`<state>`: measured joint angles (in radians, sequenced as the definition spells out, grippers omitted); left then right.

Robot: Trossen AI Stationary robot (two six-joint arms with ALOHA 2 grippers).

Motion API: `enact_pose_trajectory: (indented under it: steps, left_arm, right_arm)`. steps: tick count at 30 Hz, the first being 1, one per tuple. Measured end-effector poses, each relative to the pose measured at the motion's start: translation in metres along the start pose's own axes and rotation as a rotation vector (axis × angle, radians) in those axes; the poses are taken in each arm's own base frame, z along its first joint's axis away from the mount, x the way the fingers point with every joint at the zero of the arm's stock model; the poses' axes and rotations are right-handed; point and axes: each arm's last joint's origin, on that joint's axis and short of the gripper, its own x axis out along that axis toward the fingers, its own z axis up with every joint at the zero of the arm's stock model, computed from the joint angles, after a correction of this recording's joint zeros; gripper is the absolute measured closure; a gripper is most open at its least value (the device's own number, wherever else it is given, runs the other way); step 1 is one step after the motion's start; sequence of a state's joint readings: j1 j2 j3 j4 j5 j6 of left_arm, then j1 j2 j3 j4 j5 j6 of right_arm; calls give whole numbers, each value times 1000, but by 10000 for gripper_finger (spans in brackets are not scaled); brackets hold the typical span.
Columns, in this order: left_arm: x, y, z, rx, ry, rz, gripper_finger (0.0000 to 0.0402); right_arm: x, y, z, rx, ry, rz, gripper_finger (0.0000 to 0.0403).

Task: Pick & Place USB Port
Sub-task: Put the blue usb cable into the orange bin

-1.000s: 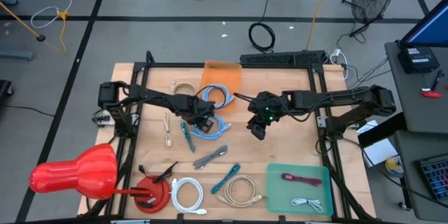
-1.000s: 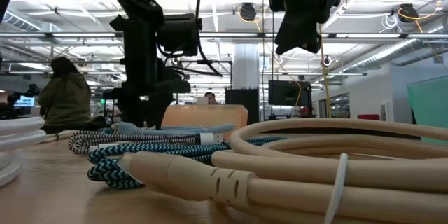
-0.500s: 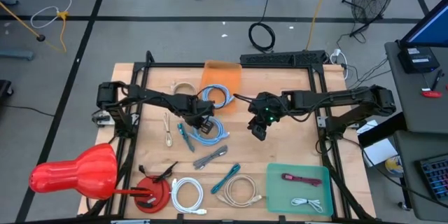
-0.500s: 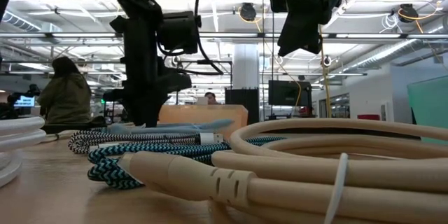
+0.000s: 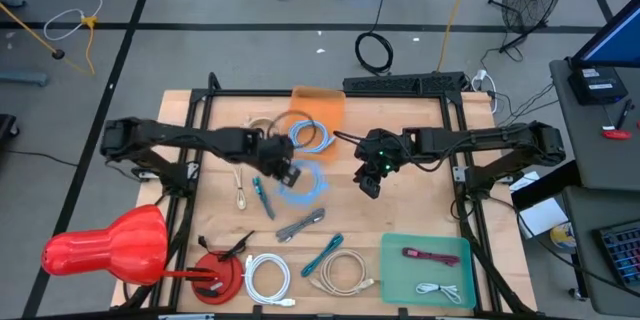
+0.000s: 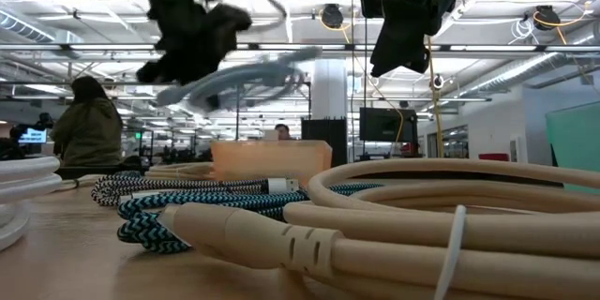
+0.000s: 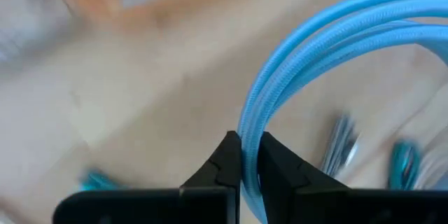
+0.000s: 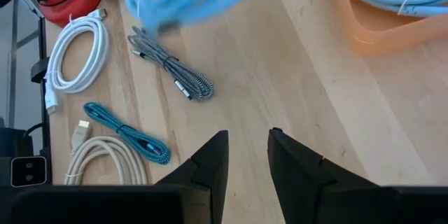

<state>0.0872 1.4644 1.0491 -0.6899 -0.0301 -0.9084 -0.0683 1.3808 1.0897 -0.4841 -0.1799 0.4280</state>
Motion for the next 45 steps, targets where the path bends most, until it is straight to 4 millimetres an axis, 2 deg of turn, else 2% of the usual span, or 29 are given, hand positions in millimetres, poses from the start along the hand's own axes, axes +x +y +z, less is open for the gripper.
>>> enact_pose_trajectory:
  steps: [3, 6, 11, 16, 20, 25, 32, 38, 45]
  left_arm:
    - [-21, -2, 23, 11, -109, 3, 377]
    - [-38, 1, 55, 13, -193, -6, 377]
    - [-52, 21, 110, 22, -278, 27, 378]
    - [-47, 44, 160, 72, -292, 77, 378]
    - [-27, 63, 190, 122, -244, 114, 378]
    - [4, 80, 210, 187, -179, 152, 378]
    - [40, 96, 218, 255, -88, 121, 378]
    - [41, 102, 224, 281, -118, 126, 378]
    - [38, 111, 228, 269, -124, 117, 379]
  right_arm:
    - [0, -1, 0, -1, -1, -2, 312]
    - [0, -2, 1, 0, -3, -4, 312]
    - [0, -2, 1, 6, -5, -6, 312]
    - [-1, -5, 3, 18, -18, -31, 312]
    - [-2, -13, 6, 60, -30, -46, 312]
    - [-5, -23, 14, 137, -81, -53, 312]
    - [-9, -30, 27, 195, -194, -26, 312]
    - [-11, -24, 35, 172, -229, 117, 312]
    - [-14, -35, 41, 201, -324, -17, 312]
